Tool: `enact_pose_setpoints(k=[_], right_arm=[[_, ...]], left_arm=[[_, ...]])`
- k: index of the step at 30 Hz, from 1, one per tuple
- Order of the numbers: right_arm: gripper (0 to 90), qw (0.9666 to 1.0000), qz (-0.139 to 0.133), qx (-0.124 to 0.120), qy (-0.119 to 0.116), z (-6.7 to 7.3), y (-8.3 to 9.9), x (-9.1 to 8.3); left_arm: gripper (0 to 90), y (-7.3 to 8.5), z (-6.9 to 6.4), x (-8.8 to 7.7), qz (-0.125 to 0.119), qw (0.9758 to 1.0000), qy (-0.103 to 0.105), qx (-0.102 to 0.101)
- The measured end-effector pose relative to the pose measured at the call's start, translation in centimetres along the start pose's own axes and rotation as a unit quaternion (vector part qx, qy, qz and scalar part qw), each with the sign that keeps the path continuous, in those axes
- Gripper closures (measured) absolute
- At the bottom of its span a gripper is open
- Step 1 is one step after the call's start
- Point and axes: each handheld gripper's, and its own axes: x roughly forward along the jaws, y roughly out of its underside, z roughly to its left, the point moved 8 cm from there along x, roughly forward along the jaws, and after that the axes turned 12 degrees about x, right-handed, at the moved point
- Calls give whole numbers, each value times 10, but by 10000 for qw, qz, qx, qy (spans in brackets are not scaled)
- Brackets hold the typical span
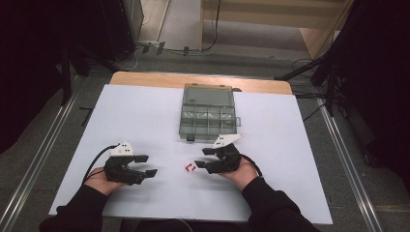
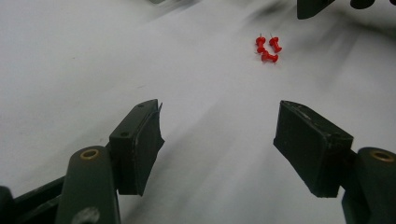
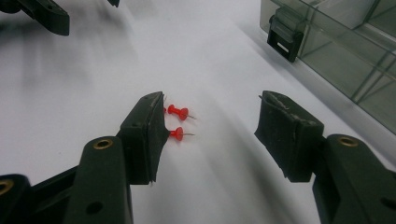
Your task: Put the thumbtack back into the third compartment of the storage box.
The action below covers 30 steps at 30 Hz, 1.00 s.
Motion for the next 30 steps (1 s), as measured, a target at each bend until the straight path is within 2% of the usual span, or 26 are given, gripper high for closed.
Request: enact_pose_setpoints(k=[7, 8, 10, 16, 30], right_arm=[[437, 10000, -1, -11, 1, 1, -2, 5], [438, 10000, 38, 0, -4, 2, -2, 6], [443, 10000, 66, -24, -2, 3, -3, 8], [459, 9999, 150, -74, -12, 6, -4, 14], [574, 9991, 382, -179, -1, 10, -5, 26]], left_arm=[[307, 0, 0, 0, -3, 10000, 14, 3], [307, 1, 0, -1, 62, 10000, -2, 12], [307, 0, 0, 0, -18, 10000, 4, -10], [307, 0, 1, 0, -30, 10000, 4, 0], [307, 1, 1, 0, -25, 10000, 11, 3]])
